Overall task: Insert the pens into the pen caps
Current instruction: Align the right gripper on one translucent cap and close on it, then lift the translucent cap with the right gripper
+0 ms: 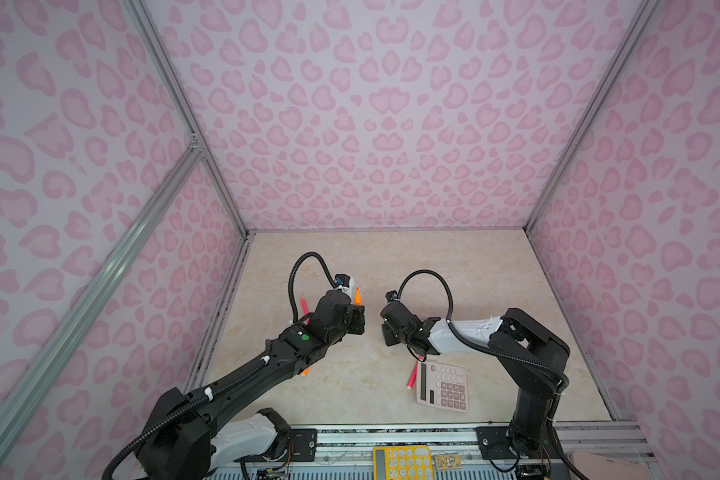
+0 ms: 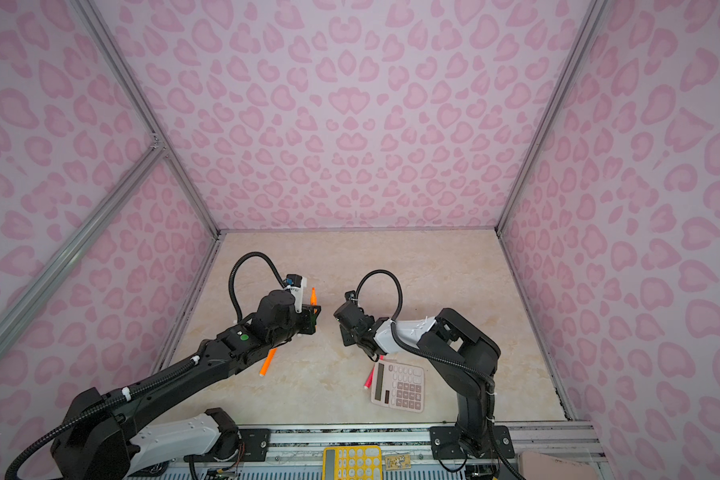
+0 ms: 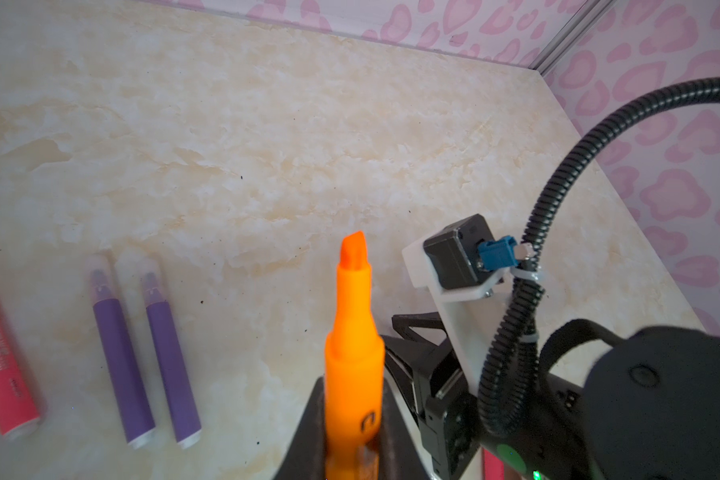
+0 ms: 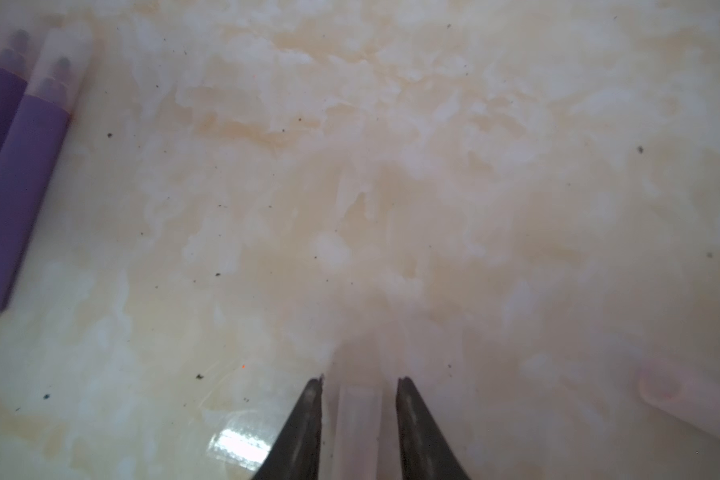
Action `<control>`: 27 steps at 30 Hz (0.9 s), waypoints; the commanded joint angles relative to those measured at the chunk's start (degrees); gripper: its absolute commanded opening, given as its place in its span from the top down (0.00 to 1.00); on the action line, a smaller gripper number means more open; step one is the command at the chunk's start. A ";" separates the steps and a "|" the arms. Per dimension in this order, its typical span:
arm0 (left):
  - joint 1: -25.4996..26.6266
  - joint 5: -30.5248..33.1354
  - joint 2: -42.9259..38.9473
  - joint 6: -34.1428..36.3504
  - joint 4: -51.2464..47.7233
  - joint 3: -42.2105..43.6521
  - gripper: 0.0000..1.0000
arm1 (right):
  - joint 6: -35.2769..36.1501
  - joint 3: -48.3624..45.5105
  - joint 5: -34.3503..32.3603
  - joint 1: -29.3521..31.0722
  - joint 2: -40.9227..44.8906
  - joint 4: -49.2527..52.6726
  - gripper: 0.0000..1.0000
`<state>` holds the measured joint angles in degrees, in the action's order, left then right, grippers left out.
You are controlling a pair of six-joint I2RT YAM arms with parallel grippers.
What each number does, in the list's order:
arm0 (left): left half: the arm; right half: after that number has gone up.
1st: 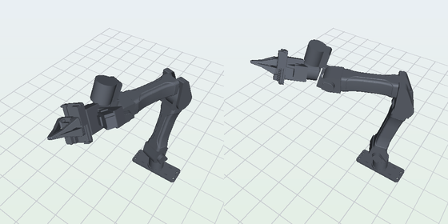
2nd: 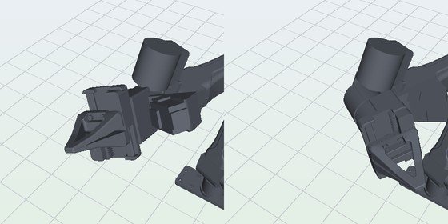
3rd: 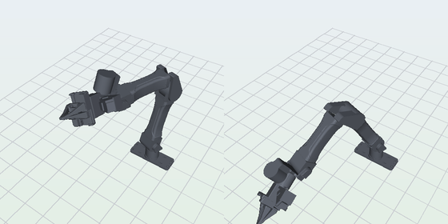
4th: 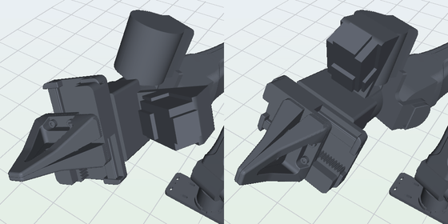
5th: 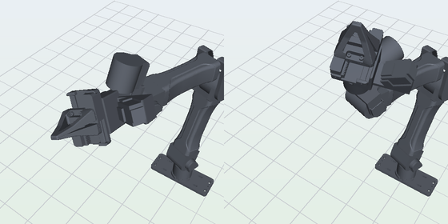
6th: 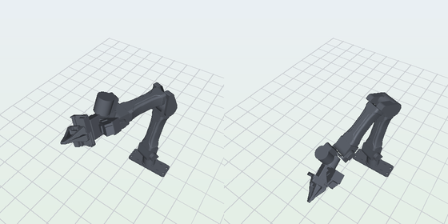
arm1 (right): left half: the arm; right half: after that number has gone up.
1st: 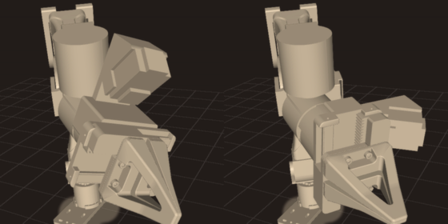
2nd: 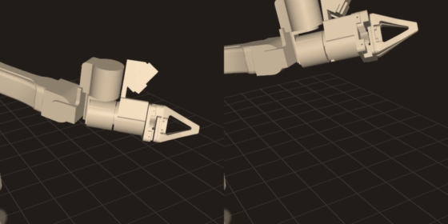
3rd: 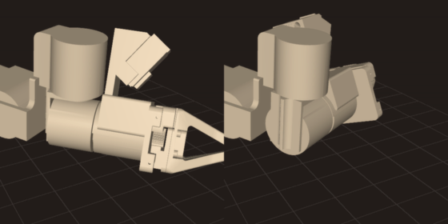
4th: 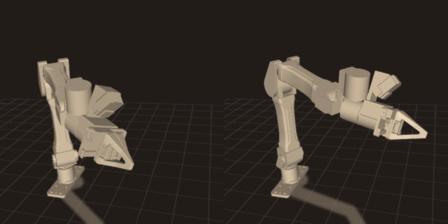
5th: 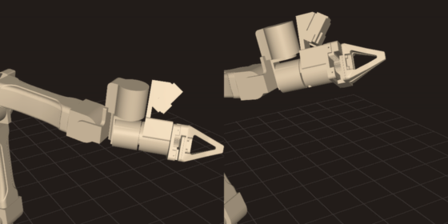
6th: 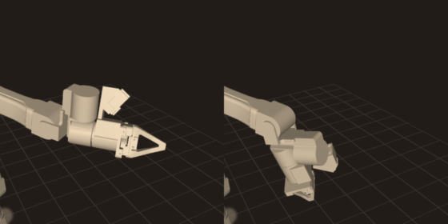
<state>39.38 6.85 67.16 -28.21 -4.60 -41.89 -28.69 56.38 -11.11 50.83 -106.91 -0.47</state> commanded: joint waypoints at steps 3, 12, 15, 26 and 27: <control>0.00 -0.08 -0.45 0.26 0.51 -0.43 0.97 | 0.36 0.79 -2.67 0.33 -1.25 2.14 0.70; -0.01 0.01 -0.89 0.19 0.41 -0.46 0.97 | 0.05 1.30 -2.69 0.58 -2.38 2.12 0.81; 0.00 0.35 -1.19 0.17 0.55 -0.25 0.97 | -0.55 1.12 -3.08 0.58 -2.21 1.76 0.86; 0.00 1.73 -10.51 -2.07 4.58 5.40 0.97 | -3.20 2.30 -8.33 -1.03 12.21 0.19 0.97; -0.01 1.36 -11.28 -2.20 4.85 5.83 0.97 | -3.31 2.97 -9.10 -1.32 13.62 0.73 0.98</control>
<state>39.38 8.12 57.56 -29.30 -3.20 -37.06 -30.68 58.50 -16.58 50.02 -95.66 0.25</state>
